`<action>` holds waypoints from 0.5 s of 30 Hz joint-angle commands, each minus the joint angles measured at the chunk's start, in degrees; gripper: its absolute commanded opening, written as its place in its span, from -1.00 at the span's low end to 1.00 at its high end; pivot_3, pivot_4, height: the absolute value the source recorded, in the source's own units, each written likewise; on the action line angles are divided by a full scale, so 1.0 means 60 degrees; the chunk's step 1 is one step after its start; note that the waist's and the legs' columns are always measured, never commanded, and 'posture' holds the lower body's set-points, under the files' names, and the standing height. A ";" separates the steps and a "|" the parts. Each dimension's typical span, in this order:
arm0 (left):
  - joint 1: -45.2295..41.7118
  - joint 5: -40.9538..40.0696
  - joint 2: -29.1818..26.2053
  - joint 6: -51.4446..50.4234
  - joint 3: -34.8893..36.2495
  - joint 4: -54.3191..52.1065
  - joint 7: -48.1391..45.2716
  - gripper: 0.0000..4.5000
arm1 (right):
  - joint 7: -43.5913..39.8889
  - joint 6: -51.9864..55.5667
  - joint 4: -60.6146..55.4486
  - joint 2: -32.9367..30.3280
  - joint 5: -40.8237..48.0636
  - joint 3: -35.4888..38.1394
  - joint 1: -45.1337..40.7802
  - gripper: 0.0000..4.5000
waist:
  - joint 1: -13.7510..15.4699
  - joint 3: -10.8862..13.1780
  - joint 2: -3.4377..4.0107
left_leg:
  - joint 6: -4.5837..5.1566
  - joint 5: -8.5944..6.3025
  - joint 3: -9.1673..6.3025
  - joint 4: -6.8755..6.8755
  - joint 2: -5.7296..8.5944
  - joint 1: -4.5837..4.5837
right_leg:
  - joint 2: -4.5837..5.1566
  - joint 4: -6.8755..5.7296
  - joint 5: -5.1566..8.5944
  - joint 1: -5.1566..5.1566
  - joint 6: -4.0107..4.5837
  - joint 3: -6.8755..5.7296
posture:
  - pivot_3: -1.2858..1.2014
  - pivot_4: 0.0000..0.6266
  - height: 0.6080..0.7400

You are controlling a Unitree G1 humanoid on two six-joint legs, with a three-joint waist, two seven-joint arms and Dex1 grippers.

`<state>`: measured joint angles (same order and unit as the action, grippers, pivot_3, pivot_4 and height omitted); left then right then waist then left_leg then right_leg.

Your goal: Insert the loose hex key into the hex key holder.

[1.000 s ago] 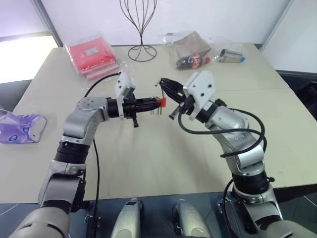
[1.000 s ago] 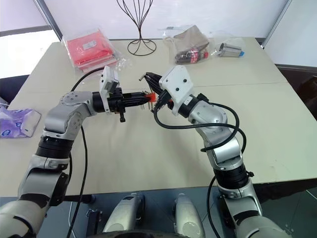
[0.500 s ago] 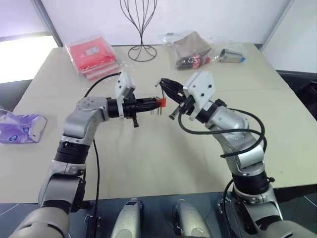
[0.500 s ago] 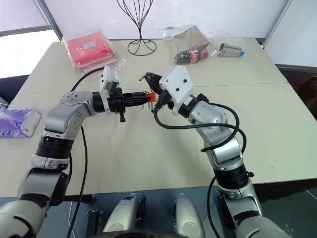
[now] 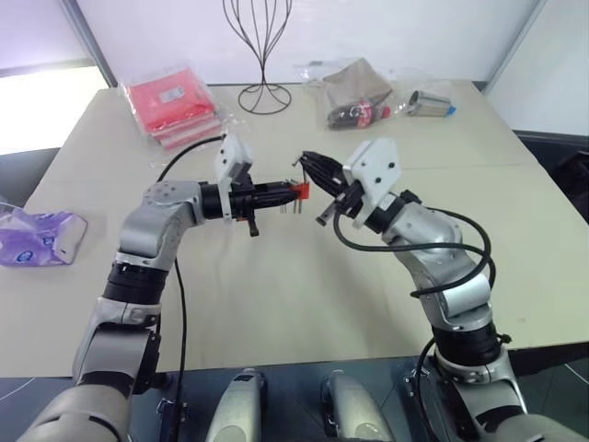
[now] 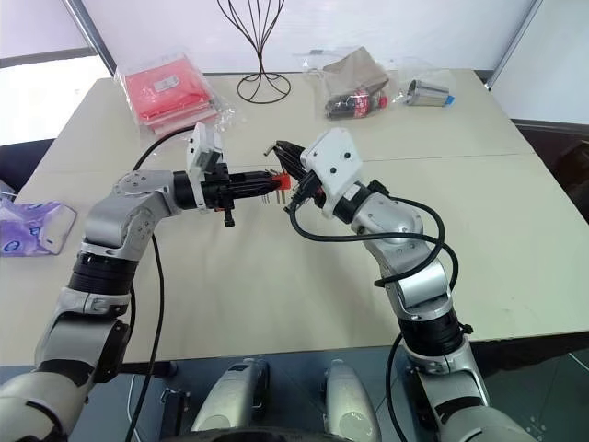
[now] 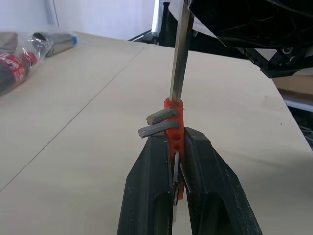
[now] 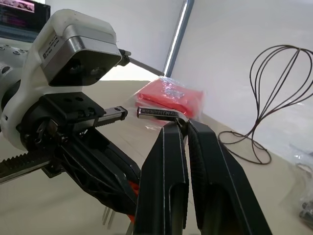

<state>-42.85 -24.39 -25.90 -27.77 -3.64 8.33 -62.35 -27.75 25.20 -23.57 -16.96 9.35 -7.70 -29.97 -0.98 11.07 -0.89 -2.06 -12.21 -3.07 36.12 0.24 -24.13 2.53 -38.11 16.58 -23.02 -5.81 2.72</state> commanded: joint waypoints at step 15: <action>-0.0175 -0.0379 0.0106 -0.0010 0.0217 -0.0479 0.0067 -1.00 | -0.0814 0.0985 -0.1438 -0.1535 0.0750 0.0963 0.1753 0.61 | 0.0072 0.0000 0.0000 | 0.0000 0.0000 -0.0007 0.0004 0.0001 -0.0011 | 0.0003 0.0005 0.0000 0.0001 0.0000 -0.0006 | 0.03 -0.52 1.00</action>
<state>-42.90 -25.61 -25.28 -28.09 -3.19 7.63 -61.99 -31.72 30.84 -29.10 -25.09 12.56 -4.92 -20.26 -0.55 11.07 -0.89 -2.06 -12.21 -3.13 36.16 0.27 -24.21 2.57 -38.07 16.58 -22.99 -5.82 2.65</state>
